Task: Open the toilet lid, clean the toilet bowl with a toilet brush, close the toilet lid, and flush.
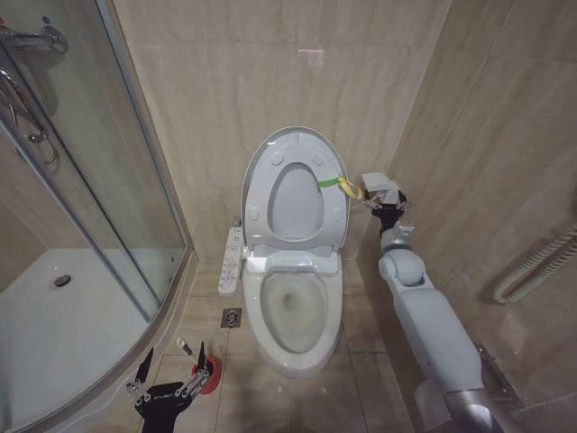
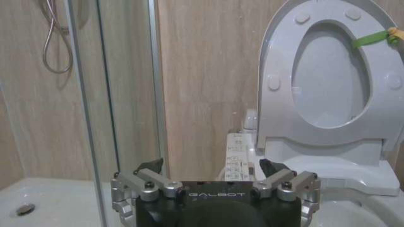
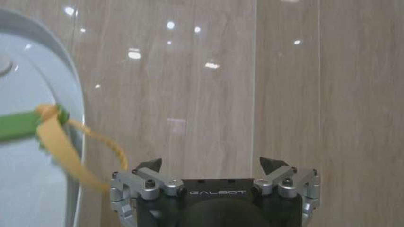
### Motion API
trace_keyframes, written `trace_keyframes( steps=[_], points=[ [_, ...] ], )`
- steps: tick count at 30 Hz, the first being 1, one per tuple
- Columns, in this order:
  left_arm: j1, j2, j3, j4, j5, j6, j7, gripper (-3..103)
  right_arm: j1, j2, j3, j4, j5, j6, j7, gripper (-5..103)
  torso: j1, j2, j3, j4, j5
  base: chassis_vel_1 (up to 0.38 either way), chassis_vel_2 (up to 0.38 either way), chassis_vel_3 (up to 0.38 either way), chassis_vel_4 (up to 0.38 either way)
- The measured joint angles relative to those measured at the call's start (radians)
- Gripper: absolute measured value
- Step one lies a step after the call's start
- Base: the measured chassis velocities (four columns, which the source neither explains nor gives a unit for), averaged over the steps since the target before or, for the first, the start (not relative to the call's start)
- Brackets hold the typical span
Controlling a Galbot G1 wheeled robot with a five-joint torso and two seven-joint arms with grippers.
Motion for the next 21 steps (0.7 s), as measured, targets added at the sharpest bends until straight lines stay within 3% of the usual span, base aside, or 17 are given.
trace_keyframes(
  steps=[10, 18, 21],
  points=[
    [0.0, 0.0, 0.0, 0.0, 0.0, 0.0, 0.0, 99, 0.071, 0.012, -0.024, -0.052, -0.006, -0.013, 0.016, 100, 0.0, 0.0, 0.0, 0.0001, 0.0, 0.0, 0.0, 0.0, 0.0],
    [0.0, 0.0, 0.0, 0.0, 0.0, 0.0, 0.0, 99, 0.131, -0.001, -0.038, -0.085, 0.064, -0.077, -0.007, 100, 0.0, 0.0, 0.0, 0.0001, 0.0, 0.0, 0.0, 0.0, 0.0],
    [0.0, 0.0, 0.0, 0.0, 0.0, 0.0, 0.0, 99, 0.134, -0.004, -0.032, -0.087, 0.074, -0.065, -0.029, 100, 0.0, 0.0, 0.0, 0.0002, 0.0, 0.0, 0.0, 0.0, 0.0]
  ],
)
